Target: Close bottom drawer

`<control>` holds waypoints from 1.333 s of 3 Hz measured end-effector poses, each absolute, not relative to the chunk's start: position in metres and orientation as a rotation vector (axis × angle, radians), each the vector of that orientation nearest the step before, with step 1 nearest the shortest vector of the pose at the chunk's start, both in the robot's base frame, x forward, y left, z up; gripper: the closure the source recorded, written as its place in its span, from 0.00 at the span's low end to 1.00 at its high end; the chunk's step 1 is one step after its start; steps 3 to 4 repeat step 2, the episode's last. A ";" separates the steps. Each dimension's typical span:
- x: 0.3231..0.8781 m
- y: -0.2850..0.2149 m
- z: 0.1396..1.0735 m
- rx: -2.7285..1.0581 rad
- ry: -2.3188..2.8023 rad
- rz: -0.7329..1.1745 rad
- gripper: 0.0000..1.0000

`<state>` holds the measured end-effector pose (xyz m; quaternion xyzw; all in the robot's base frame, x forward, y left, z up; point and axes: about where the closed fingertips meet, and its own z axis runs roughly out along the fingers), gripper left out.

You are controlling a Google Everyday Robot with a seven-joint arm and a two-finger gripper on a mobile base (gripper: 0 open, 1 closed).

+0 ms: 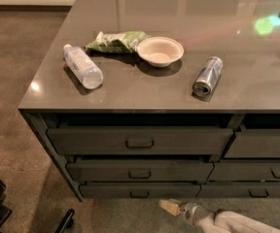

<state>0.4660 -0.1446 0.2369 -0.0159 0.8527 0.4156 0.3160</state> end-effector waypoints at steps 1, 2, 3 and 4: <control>0.466 -0.145 0.237 -0.042 2.246 1.095 0.00; 0.466 -0.145 0.237 -0.042 2.246 1.095 0.00; 0.466 -0.145 0.237 -0.042 2.246 1.095 0.00; 0.466 -0.145 0.237 -0.042 2.246 1.095 0.00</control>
Offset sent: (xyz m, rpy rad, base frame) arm 0.0000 0.0000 0.0000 0.0000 0.0000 0.0000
